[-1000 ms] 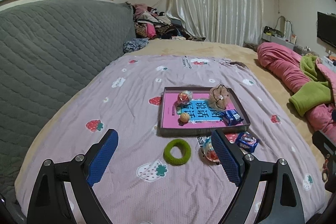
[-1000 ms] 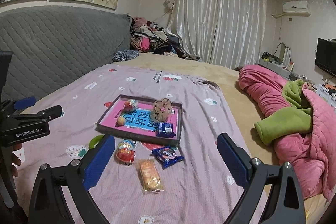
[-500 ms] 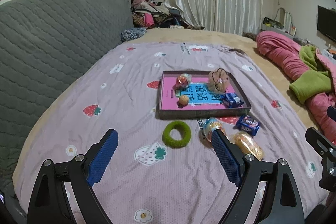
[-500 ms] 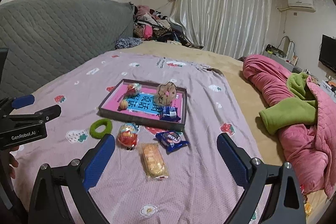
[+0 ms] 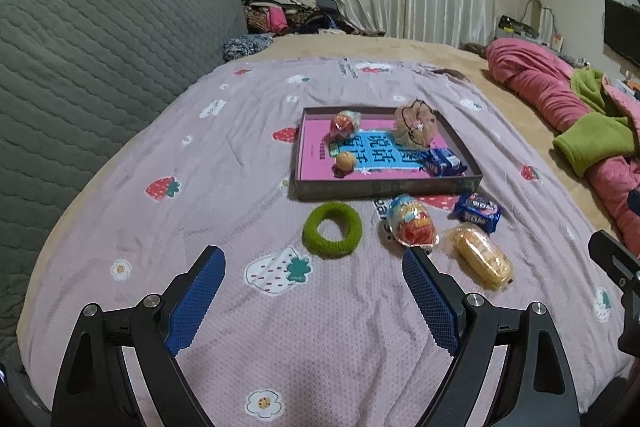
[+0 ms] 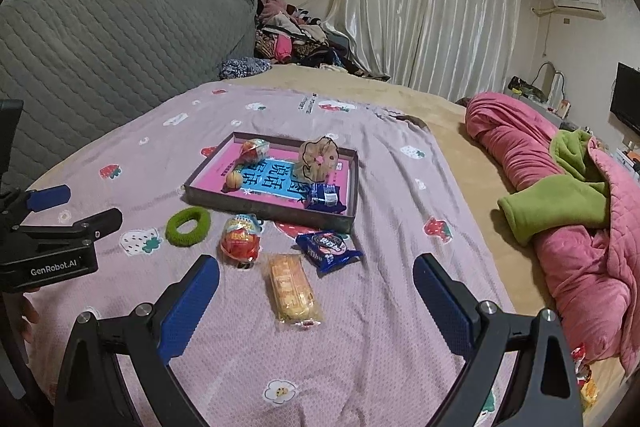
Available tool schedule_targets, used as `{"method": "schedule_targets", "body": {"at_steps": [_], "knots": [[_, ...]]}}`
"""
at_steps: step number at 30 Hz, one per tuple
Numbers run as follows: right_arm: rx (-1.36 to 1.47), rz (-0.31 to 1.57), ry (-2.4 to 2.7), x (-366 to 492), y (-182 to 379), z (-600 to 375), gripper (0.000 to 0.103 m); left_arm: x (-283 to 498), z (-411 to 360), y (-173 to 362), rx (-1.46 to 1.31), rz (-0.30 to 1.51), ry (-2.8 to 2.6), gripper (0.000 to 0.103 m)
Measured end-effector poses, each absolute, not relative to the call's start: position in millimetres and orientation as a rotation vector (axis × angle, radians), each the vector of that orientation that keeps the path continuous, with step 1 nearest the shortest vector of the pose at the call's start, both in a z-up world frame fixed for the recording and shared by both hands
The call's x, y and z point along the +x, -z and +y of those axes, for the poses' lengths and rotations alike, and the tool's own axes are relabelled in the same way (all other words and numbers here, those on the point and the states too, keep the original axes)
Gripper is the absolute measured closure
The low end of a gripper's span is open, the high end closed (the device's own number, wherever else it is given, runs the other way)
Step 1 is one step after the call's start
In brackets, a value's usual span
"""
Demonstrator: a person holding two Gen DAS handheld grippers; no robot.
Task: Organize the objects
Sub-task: 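Withdraw both tools from the tray toward the green hair tie and bread snack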
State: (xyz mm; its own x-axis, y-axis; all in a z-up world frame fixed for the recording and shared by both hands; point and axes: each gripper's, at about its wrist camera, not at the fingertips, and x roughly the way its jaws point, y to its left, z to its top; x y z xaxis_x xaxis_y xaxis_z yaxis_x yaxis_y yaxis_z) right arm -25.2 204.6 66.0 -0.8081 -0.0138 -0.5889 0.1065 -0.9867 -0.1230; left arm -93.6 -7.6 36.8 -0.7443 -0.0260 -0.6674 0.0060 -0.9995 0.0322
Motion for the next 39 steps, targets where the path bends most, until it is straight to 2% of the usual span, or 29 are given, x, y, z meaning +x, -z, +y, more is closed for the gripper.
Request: {"method": "schedule_targets", "body": {"at_steps": [39], "knots": [[1.160,0.258,2.841,-54,1,204,0.005,-120,-11,25,1.310,-0.012,2.852,0.012]]}}
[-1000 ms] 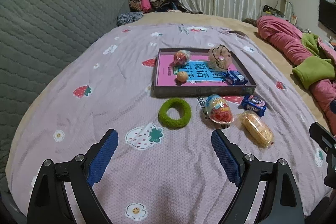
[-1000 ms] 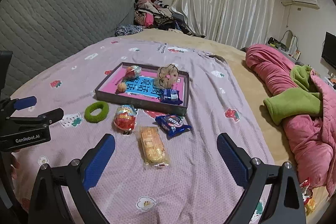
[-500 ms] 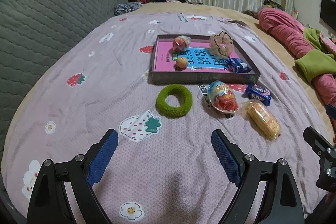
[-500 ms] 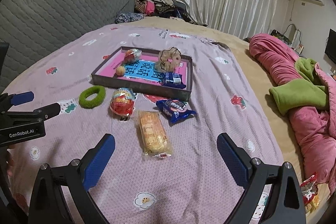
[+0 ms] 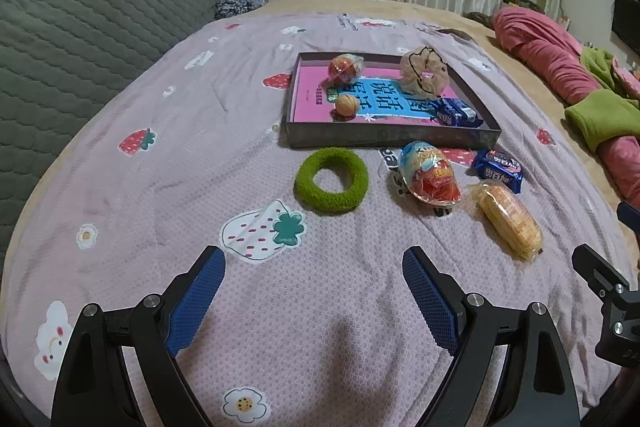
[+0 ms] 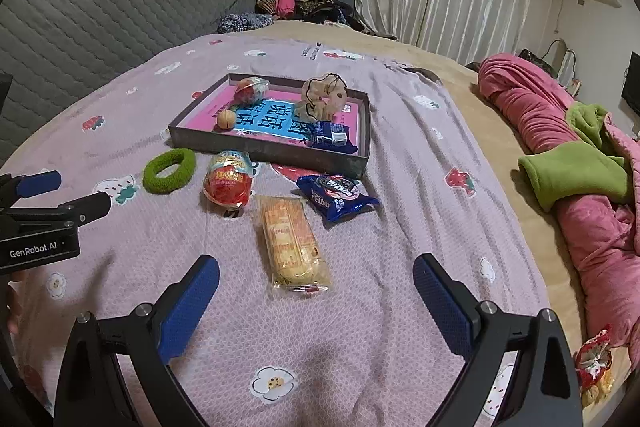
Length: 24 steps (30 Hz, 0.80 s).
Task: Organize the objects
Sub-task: 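Withdraw both tools from the tray toward the green hair tie and bread snack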
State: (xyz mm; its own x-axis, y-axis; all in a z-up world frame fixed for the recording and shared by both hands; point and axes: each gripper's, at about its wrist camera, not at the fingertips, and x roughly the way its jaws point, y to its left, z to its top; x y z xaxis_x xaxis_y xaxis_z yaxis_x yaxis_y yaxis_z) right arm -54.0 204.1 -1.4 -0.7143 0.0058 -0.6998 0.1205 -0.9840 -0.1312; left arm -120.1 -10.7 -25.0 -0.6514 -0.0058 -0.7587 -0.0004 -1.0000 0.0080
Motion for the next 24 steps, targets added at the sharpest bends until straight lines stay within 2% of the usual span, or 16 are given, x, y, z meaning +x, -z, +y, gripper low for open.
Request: {"method": "schedule_targets", "body": {"at_steps": [24], "knots": [[1.259,0.240,2.803,-86,38,210,0.005,-164,-16,48,1.349,-0.001,2.817,0.012]]}}
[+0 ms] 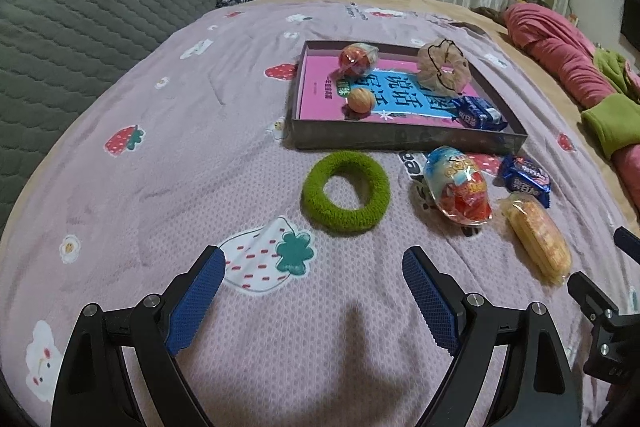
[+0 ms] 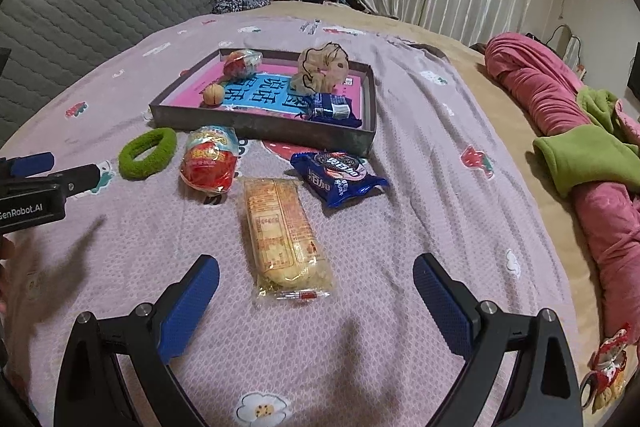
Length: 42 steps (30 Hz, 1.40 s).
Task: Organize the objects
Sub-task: 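Withdraw both tools from the tray toward the green hair tie and bread snack, then grasp the green hair tie with left tool while right tool grasps the bread snack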
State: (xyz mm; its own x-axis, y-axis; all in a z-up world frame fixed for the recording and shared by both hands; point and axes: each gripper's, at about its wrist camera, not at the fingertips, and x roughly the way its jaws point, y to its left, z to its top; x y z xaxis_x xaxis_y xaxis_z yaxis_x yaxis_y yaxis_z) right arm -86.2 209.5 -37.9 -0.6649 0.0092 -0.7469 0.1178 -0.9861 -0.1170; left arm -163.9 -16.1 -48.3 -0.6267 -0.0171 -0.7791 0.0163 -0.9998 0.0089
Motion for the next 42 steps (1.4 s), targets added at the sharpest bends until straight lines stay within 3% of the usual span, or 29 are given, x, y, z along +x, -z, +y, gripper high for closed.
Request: {"method": "schedule_targets", "body": {"at_steps": [28,37,40,42], "knots": [[1.281,0.310,2.781,-136,74,200,0.005,-252,5,91,1.435,-0.007,2.815,0.012],[1.296,0.217,2.712,-142,84,202,0.033,-265,5,101,1.448,0.019,2.826,0.013],[1.290,0.190,2.688,-142,84,200,0.046,-266,7,104,1.460,0.019,2.835,0.021],[1.281,0.193,2.682,-141,84,197,0.051,-266,9,104,1.458,0.011,2.847,0.037]]}}
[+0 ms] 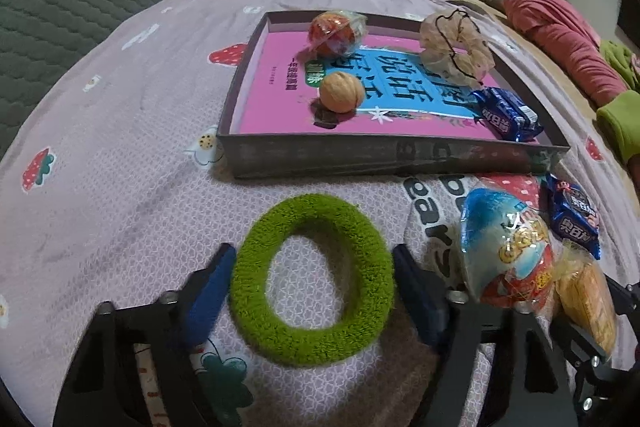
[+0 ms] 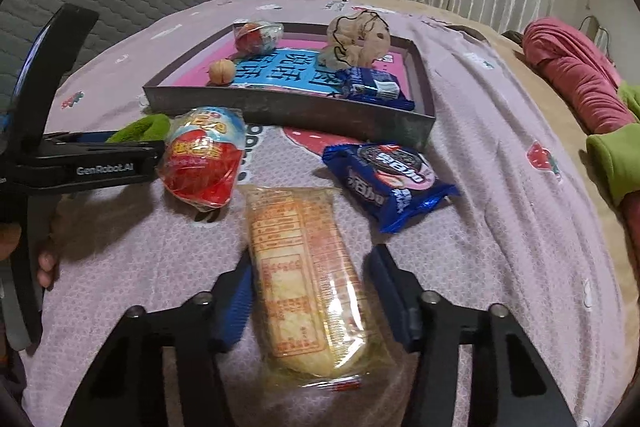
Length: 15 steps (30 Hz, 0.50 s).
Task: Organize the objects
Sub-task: 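Grasp the green hair tie with left tool while right tool grasps the bread snack, then lift the green hair tie with left tool while right tool lifts the bread snack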
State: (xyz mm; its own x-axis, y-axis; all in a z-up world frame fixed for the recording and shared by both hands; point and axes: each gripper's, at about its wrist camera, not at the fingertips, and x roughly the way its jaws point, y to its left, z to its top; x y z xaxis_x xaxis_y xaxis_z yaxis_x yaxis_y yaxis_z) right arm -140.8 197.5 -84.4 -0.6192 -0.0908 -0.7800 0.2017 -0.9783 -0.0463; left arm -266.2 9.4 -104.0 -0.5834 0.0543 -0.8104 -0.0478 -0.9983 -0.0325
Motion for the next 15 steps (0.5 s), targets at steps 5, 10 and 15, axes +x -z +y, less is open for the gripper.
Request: {"method": "schedule_targets", "body": {"at_steps": [5,10,15], "knots": [[1.262,0.189,2.674,-138,84,195,0.063,-264,9,105,-1.389,-0.021,-2.738,0.050],[1.256,0.166,2.662,-133,82,196,0.064,-260,6,105,-1.374,-0.057,-2.719,0.076],[1.242,0.141,2.657,-126,75,199,0.064,-246,7,101,-1.356,-0.054,-2.716,0.078]]}}
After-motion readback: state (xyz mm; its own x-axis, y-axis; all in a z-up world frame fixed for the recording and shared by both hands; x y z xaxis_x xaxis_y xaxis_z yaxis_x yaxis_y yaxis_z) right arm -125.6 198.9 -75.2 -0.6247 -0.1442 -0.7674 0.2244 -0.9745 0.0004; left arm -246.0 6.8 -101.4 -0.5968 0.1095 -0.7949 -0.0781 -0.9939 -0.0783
